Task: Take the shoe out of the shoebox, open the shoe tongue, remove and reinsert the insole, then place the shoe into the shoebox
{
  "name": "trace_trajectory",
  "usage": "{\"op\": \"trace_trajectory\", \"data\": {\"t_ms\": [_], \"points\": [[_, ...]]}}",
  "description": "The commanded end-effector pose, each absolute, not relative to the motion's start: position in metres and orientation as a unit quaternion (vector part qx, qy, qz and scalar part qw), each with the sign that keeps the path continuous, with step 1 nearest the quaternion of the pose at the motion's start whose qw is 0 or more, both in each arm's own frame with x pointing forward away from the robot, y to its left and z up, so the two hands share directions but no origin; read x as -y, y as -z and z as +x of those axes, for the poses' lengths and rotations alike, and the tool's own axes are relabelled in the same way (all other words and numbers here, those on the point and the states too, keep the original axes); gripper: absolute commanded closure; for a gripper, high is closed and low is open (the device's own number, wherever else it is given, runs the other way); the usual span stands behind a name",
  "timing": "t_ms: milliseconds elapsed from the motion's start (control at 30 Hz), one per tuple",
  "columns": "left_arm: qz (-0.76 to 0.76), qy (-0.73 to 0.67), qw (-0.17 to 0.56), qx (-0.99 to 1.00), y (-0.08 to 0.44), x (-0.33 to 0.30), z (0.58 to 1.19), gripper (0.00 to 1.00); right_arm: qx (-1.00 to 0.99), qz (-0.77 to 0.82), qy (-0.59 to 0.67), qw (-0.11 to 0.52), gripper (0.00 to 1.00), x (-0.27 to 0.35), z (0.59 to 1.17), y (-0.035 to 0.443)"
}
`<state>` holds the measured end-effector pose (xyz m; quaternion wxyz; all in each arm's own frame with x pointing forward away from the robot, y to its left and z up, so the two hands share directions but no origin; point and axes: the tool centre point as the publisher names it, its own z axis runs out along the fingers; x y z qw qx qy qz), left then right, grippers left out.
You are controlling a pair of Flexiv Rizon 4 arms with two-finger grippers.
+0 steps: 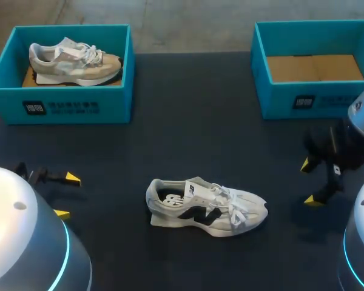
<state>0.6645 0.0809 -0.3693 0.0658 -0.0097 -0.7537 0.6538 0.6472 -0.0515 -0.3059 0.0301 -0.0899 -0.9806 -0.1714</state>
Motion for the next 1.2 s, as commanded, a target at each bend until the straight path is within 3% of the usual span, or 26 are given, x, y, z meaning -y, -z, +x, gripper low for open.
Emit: {"op": "trace_trajectory", "data": {"t_ms": [33,367,1200], "points": [[-0.007,-0.652,0.063,0.756,0.366,-0.080,0.661,0.00,0.981,-0.090,0.171,0.029,0.00,0.052,0.645,0.306],[-0.007,-0.652,0.063,0.756,0.366,-0.080,0.661,0.00,0.981,-0.090,0.171,0.029,0.00,0.052,0.645,0.306],[-0.003,-0.670,0.073,0.739,0.400,-0.002,0.663,0.00,0.981,-0.090,0.171,0.029,0.00,0.052,0.645,0.306]]}}
